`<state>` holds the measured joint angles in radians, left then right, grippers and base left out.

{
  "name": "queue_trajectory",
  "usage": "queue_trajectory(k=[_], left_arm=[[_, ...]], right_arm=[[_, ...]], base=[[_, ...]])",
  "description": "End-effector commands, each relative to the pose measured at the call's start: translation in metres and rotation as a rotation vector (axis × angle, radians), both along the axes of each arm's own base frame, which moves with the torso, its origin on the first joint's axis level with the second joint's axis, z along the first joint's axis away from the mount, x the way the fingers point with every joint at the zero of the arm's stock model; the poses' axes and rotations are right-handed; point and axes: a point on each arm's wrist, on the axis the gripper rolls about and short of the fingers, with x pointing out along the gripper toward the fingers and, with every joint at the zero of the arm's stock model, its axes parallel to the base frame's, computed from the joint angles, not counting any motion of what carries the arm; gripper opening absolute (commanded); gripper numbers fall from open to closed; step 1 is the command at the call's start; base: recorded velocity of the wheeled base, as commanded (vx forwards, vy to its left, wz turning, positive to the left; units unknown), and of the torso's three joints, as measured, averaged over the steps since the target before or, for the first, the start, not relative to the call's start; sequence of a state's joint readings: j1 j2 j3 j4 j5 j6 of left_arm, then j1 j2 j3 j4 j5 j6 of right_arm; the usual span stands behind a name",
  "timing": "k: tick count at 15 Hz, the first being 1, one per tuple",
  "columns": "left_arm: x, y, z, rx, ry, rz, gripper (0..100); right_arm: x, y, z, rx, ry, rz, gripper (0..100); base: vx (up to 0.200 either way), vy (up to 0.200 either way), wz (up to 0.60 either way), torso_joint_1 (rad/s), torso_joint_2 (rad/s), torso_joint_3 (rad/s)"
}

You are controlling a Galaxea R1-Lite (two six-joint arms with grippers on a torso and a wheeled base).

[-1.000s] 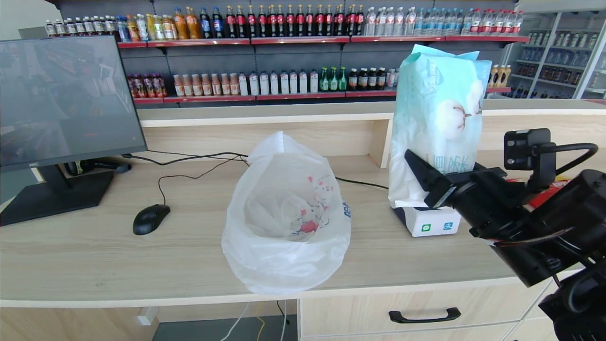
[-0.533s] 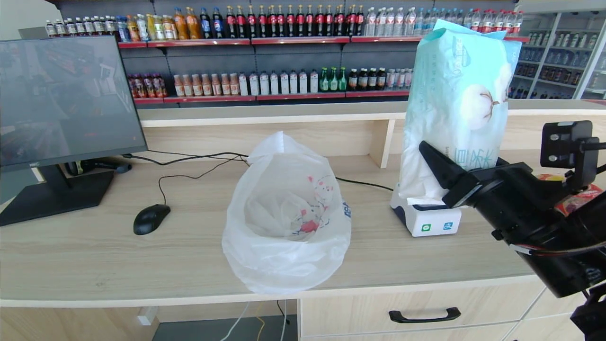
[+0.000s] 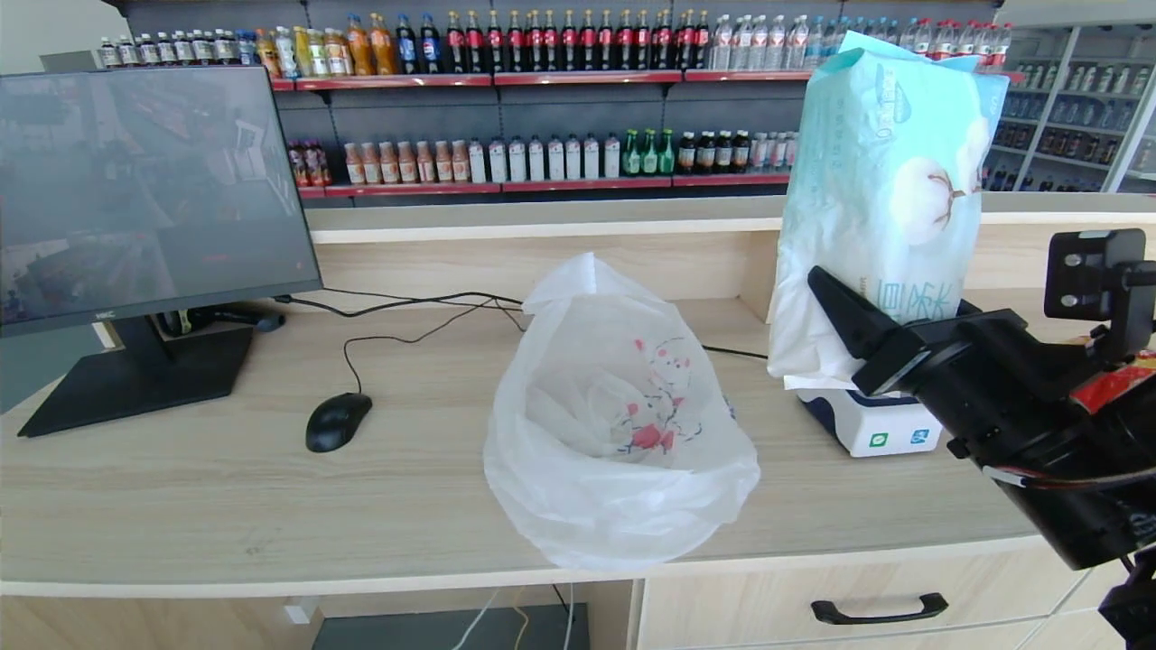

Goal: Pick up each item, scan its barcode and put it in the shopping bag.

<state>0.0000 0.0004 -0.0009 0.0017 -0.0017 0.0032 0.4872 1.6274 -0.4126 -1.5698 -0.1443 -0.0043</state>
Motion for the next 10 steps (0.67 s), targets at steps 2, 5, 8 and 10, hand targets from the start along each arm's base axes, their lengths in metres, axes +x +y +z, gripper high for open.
queue_trajectory(k=[2, 5, 8, 10], left_arm=[[0.0, 0.0, 0.0, 0.0, 0.0, 0.0, 100], [0.0, 0.0, 0.0, 0.001, 0.0, 0.0, 100], [0.0, 0.0, 0.0, 0.003, -0.003, 0.0, 100], [0.0, 0.0, 0.0, 0.003, -0.001, 0.0, 100]], right_arm=[[0.0, 0.0, -0.001, -0.001, 0.002, 0.001, 0], [-0.002, -0.001, 0.001, 0.002, -0.005, -0.001, 0], [0.001, 0.007, 0.035, 0.068, -0.13, 0.026, 0], [-0.003, 0.016, 0.033, 0.111, -0.108, 0.091, 0]], base=[[0.0, 0.2, 0.0, 0.005, 0.0, 0.0], [0.0, 0.0, 0.0, 0.0, 0.0, 0.0], [0.0, 0.0, 0.0, 0.0, 0.0, 0.0], [0.0, 0.0, 0.0, 0.0, 0.0, 0.0]])
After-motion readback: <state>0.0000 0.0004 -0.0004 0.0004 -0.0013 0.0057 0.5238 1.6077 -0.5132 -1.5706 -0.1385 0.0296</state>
